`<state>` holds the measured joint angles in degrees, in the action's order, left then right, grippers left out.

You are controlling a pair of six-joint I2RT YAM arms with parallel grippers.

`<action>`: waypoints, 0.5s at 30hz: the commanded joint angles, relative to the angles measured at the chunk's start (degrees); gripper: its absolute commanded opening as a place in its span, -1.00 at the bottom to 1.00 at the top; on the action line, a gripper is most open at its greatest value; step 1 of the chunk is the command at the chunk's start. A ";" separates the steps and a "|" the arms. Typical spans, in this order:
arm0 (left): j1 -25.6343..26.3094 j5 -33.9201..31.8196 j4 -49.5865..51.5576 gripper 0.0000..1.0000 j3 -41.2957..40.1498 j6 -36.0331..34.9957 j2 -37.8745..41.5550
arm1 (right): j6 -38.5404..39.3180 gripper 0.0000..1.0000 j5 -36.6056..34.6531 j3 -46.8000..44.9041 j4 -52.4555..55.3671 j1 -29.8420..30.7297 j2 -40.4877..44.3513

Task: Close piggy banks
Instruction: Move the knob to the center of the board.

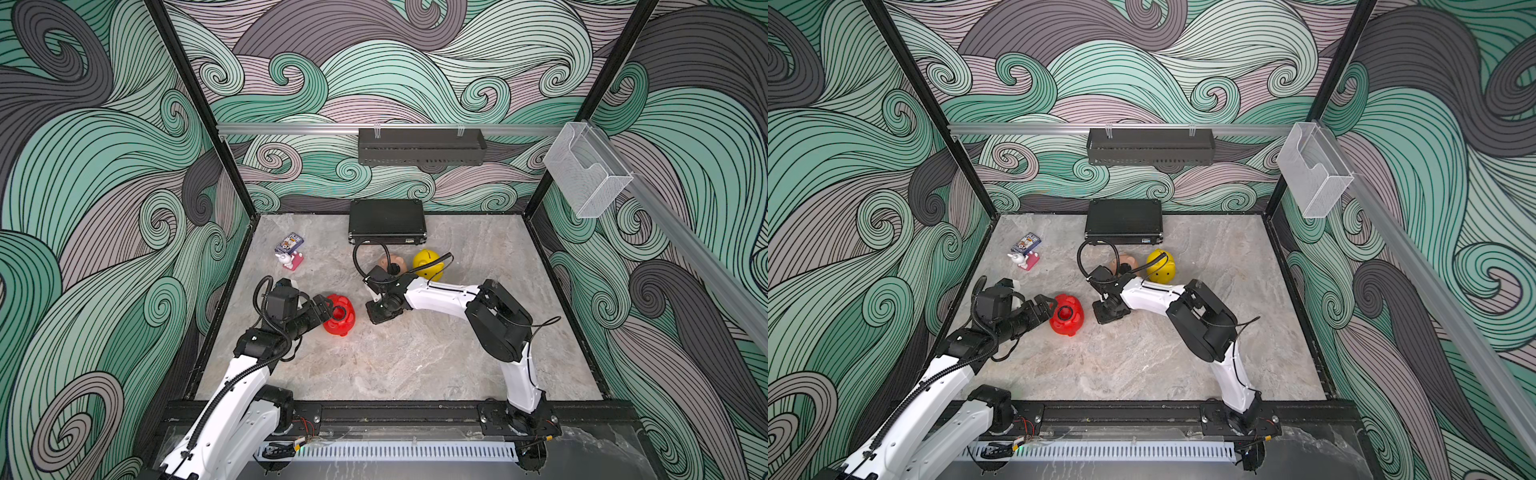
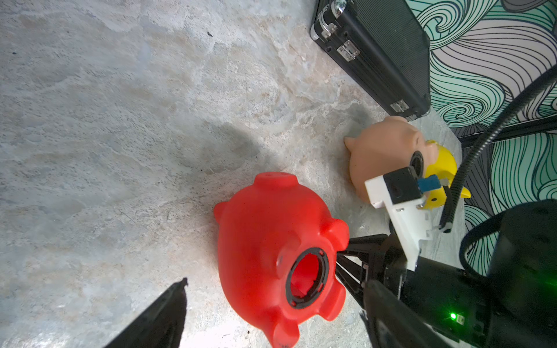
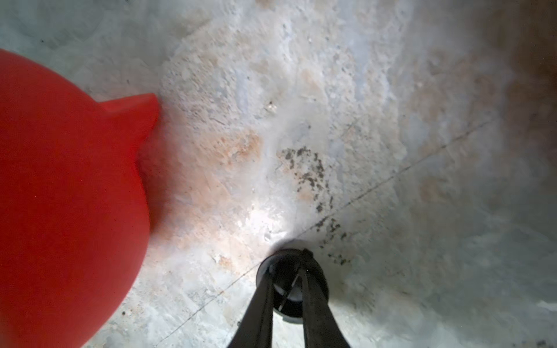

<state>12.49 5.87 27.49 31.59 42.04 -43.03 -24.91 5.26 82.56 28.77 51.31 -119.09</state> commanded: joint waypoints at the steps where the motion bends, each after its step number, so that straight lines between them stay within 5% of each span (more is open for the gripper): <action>1: -0.60 0.55 0.70 0.82 1.08 -0.95 -0.17 | 3.48 -0.60 -6.35 -1.76 8.75 0.36 -0.26; 15: -1.00 0.24 0.99 0.82 1.36 -1.26 -0.04 | 9.39 -0.64 -10.74 0.28 14.32 1.22 -2.08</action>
<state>12.01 5.87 27.51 31.59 41.54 -43.03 -16.88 -3.40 83.46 37.36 52.40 -118.58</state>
